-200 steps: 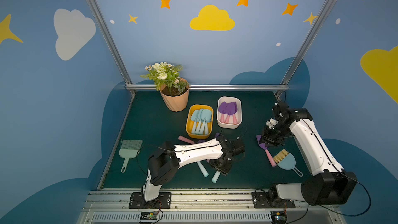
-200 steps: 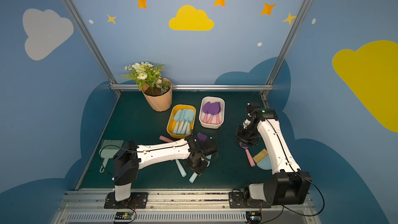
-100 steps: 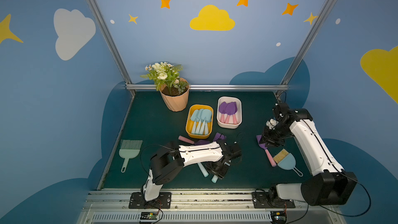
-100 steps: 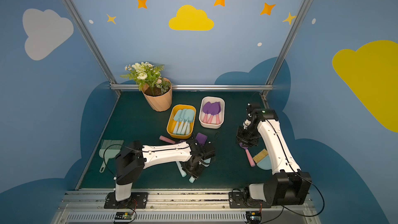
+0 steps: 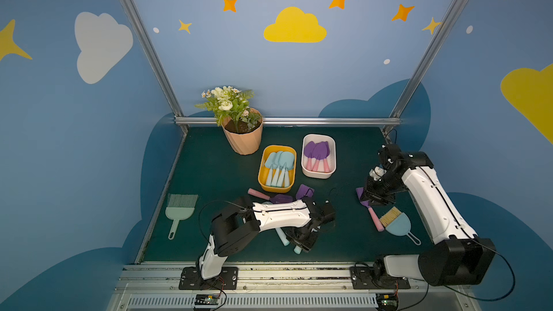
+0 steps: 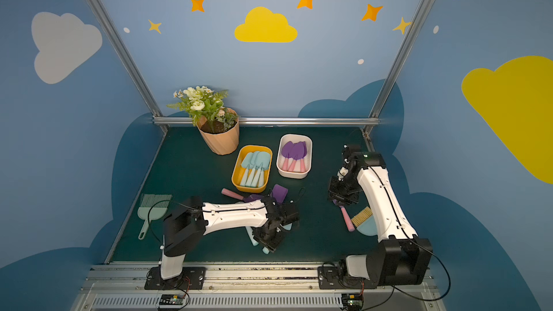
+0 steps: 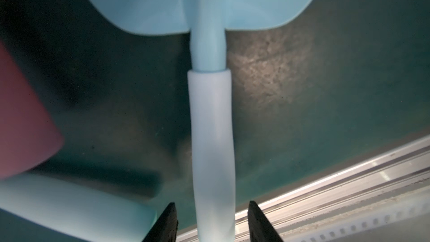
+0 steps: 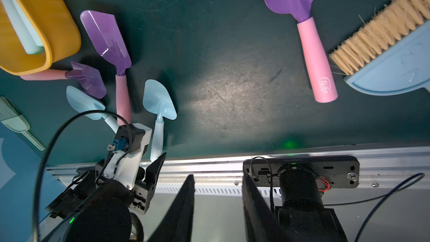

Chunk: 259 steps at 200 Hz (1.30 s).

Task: Sort the small shovels by color and place them into the storage box
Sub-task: Pick up the shovel from the center of the board.

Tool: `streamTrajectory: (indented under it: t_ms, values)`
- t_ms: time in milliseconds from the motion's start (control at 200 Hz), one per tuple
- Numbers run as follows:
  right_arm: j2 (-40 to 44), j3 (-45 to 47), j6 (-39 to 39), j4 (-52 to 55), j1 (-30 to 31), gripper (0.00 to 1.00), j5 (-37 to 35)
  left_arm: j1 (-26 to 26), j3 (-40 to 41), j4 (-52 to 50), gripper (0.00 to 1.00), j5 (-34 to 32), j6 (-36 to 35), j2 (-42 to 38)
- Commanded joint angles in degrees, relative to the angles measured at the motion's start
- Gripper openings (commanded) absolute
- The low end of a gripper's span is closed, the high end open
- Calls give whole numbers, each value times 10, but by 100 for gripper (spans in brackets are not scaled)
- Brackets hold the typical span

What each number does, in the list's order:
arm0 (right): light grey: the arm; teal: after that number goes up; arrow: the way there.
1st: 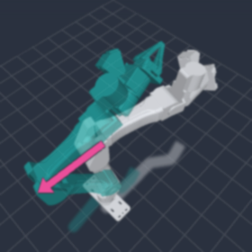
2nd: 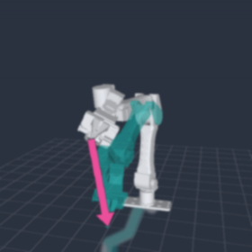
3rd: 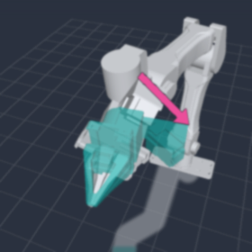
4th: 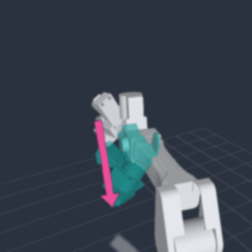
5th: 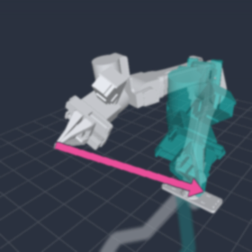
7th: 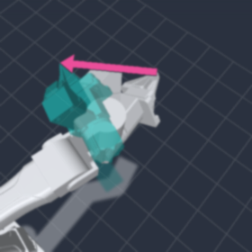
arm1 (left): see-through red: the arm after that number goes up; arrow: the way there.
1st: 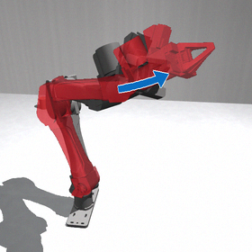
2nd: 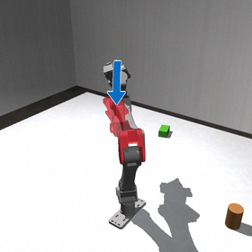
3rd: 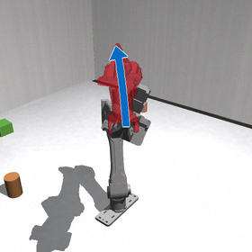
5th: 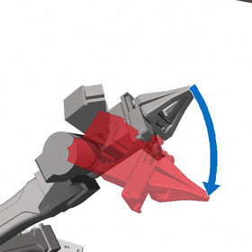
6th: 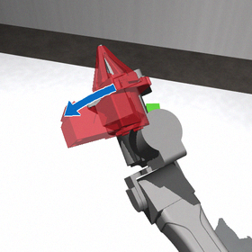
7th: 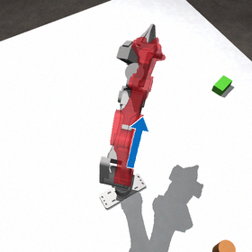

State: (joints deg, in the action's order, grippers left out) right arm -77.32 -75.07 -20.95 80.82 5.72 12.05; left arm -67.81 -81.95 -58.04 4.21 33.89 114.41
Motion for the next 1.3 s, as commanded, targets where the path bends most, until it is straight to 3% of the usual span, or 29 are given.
streamTrajectory:
  t_ms: [0, 295, 1291]
  values:
    - [11, 7, 1, 4, -2, 36, 4, -5, 5, 1, 39, 8, -2, 13]
    - [12, 11, 1, 3, -1, 35, 4, -6, 6, 5, 36, 6, -2, 18]
    - [12, 14, 1, 1, -2, 35, 5, -9, 7, 3, 7, 8, -6, 11]
